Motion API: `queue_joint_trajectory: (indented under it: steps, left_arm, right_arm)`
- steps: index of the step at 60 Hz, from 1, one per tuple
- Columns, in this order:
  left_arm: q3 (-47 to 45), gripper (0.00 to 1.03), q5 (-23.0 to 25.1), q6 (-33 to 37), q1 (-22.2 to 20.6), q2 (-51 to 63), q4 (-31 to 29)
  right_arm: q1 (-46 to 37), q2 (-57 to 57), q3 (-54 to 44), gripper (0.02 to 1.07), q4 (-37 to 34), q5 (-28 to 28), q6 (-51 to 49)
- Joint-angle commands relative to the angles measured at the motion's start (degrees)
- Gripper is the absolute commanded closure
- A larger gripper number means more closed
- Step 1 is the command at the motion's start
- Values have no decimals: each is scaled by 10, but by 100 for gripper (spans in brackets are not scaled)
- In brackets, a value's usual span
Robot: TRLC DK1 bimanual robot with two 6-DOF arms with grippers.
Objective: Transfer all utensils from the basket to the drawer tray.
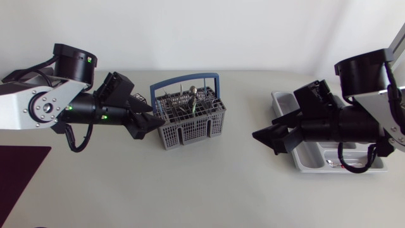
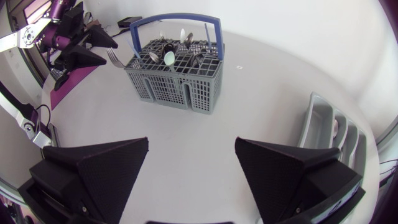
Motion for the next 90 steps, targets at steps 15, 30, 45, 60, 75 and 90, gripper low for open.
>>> queue_joint_trajectory:
  steps: [15,30,45,60,75,90]
  left_arm:
    - [22,73,34,22,2,48,40]
    - [38,100,52,19,5,67,46]
    - [74,100,76,-29,10,65,8]
    - [98,100,75,-93,9,46,-18]
    - [105,100,75,-135,-9,11,-33]
    - [116,100,58,-200,-43,-12,-40]
  right_arm:
    - [47,36,25,7,34,13,-1]
    - [64,55,26,7,49,34,-2]
    - [80,73,37,7,54,51,-4]
    - [84,89,39,7,62,52,-4]
    - [86,95,38,7,67,54,-2]
    - [118,107,58,7,65,70,-2]
